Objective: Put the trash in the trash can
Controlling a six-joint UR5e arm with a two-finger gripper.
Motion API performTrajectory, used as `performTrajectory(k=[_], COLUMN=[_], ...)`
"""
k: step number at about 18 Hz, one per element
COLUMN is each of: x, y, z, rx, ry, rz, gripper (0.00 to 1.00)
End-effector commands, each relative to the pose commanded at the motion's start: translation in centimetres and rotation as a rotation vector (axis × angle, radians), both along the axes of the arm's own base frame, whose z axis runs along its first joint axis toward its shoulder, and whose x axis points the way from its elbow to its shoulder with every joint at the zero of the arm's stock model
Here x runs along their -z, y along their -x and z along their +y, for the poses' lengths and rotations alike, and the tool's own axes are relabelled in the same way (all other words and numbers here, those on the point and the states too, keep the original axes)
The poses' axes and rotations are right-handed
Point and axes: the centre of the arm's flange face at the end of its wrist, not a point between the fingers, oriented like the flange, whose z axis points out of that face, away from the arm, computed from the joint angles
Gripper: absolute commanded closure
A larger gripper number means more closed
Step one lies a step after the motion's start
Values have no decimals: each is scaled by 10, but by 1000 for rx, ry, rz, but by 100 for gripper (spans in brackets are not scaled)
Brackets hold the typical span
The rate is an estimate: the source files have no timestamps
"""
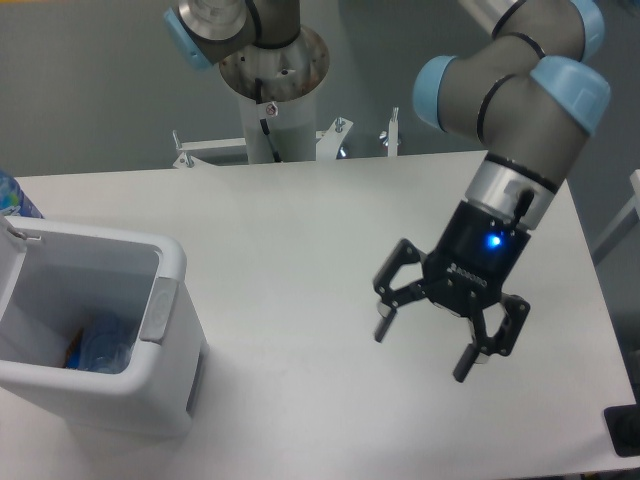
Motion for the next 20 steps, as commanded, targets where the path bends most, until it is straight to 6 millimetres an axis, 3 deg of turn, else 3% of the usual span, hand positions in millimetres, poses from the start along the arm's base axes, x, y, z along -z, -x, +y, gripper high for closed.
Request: performTrajectory(k=[4, 8, 13, 20], x=[15, 35, 45, 47], y=[1, 7, 2, -5], z=[-1, -22, -26, -17], rx=[65, 211, 223, 240], ry=[152, 388, 530, 544], rz=[104, 220, 261, 268], gripper=[0, 0, 0, 0])
